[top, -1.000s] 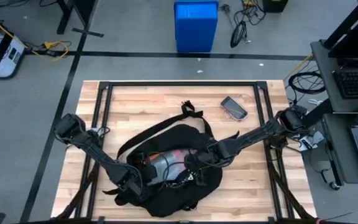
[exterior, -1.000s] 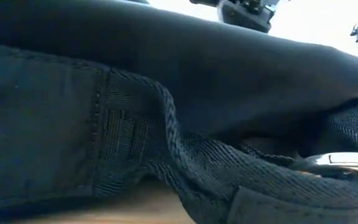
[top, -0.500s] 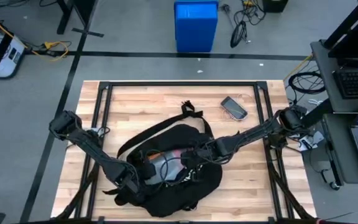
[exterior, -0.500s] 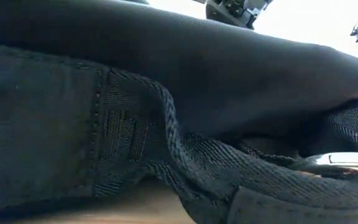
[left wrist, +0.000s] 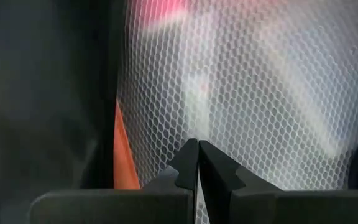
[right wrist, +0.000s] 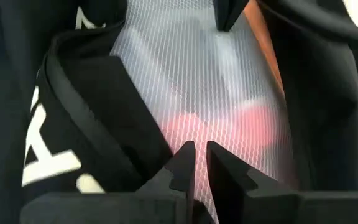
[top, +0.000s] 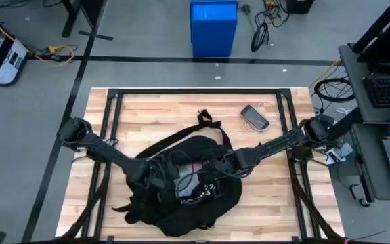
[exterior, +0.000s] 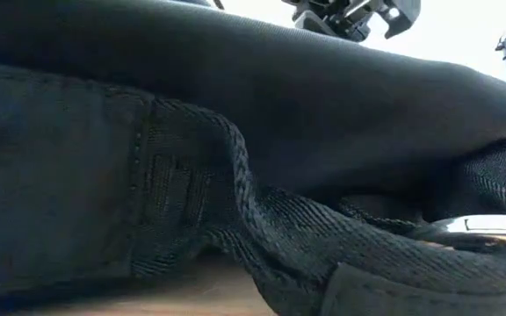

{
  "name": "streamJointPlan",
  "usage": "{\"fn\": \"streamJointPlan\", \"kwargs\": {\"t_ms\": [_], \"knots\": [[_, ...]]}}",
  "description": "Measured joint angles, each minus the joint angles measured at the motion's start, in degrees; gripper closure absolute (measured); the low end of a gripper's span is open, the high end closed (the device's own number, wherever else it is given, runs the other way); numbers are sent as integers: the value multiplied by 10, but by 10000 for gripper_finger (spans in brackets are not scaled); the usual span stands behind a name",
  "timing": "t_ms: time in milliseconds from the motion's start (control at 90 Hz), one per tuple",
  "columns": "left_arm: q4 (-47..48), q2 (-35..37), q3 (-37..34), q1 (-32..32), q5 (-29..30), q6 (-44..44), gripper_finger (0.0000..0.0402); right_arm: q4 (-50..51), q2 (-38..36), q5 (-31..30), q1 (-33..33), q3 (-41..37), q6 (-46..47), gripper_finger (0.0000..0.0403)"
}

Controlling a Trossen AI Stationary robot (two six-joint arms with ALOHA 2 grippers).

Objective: Unpack backpack
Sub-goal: Remove the orange zip bag from the black backpack

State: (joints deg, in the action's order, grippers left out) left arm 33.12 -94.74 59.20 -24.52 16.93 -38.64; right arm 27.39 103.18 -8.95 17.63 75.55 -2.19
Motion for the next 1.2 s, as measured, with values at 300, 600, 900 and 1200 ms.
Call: {"fn": "streamJointPlan", "kwargs": {"t_ms": [300,600,900,1200], "knots": [[20,3,1,71,-119,35,384,15,1,0,1,0,0,378],[144,3,27,104,-138,20,283,14,3,0,1,0,-11,378],[123,3,26,122,-119,16,193,11,3,0,1,0,-24,378],[67,5,-26,158,-163,32,166,11,3,0,1,0,-26,378]]}}
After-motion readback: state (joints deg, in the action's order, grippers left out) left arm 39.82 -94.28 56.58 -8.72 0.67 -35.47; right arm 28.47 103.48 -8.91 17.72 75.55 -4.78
